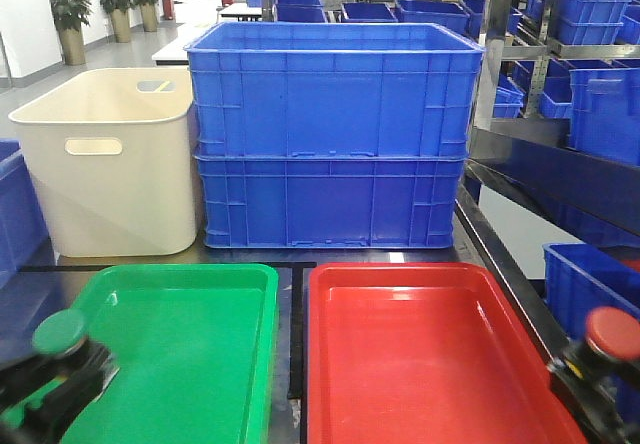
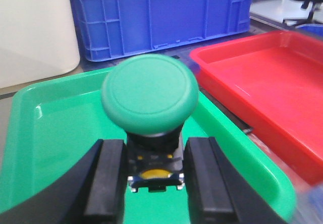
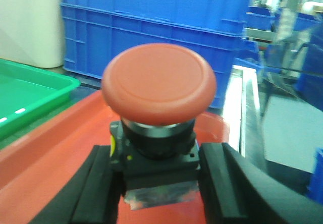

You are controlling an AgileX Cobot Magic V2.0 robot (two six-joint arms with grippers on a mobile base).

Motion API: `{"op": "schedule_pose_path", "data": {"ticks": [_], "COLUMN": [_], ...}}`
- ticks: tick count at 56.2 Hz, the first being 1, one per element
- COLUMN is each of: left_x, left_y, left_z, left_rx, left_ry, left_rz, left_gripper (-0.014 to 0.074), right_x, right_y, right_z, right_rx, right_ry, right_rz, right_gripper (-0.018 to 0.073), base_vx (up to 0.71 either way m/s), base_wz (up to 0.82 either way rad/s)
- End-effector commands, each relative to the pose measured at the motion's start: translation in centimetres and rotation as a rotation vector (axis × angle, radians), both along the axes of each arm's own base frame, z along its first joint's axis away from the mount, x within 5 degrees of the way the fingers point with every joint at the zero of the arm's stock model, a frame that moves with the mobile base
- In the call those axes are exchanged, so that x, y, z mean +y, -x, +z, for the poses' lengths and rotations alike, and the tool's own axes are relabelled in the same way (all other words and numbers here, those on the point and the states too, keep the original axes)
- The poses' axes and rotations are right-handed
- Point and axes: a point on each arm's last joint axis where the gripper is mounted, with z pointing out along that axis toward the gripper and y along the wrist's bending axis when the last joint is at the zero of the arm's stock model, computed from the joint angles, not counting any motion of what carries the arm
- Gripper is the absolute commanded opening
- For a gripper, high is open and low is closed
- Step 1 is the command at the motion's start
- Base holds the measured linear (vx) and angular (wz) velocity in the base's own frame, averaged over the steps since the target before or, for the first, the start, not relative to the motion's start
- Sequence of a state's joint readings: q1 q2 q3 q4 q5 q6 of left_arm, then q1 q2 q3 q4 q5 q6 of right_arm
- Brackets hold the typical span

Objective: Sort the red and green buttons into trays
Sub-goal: 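Lower green button into green tray and red button into red tray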

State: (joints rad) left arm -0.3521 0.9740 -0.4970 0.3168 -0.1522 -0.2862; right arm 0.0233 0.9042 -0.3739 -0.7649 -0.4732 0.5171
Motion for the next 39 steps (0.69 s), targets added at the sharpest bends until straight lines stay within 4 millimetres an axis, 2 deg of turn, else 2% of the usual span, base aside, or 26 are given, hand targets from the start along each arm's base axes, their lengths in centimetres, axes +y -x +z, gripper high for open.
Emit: {"op": "schedule_pose_path", "data": {"ticks": [1, 8, 18, 28, 39], "left_x": [-1.3, -2.7, -4.0, -4.5, -4.6], "left_y": [-2.6, -5.7, -8.2, -9.4, -9.7], "left_z": [2.4, 1.9, -0.2, -2.8, -3.7], "left_rx": [-0.098, -0.087, -0.093, -0.015, -0.021], "left_ry": [0.055, 0.061, 0.088, 0.064, -0.028], "left_rz": [-0.031, -0.048, -0.087, -0.086, -0.105], "left_gripper": [-0.0004, -0.0004, -0.0004, -0.0001, 0.0046], "right_x": [0.9, 1.3, 1.8, 1.9, 2.0], "right_y": [-2.2, -5.6, -9.9, -13.6, -14.9], "right_z": [3.0, 3.0, 1.7, -1.1, -3.5], "right_rx": [-0.139, -0.118, -0.084, 0.011, 0.075], "right_ry": [-0.033, -0.057, -0.072, -0.063, -0.020], "right_rz": [0.102, 0.142, 0.191, 0.197, 0.201], "right_gripper": [-0.0009, -0.0009, -0.0009, -0.0006, 0.0028], "base_vx": [0.00, 0.00, 0.00, 0.00, 0.00], "base_wz": [0.00, 0.00, 0.00, 0.00, 0.00]}}
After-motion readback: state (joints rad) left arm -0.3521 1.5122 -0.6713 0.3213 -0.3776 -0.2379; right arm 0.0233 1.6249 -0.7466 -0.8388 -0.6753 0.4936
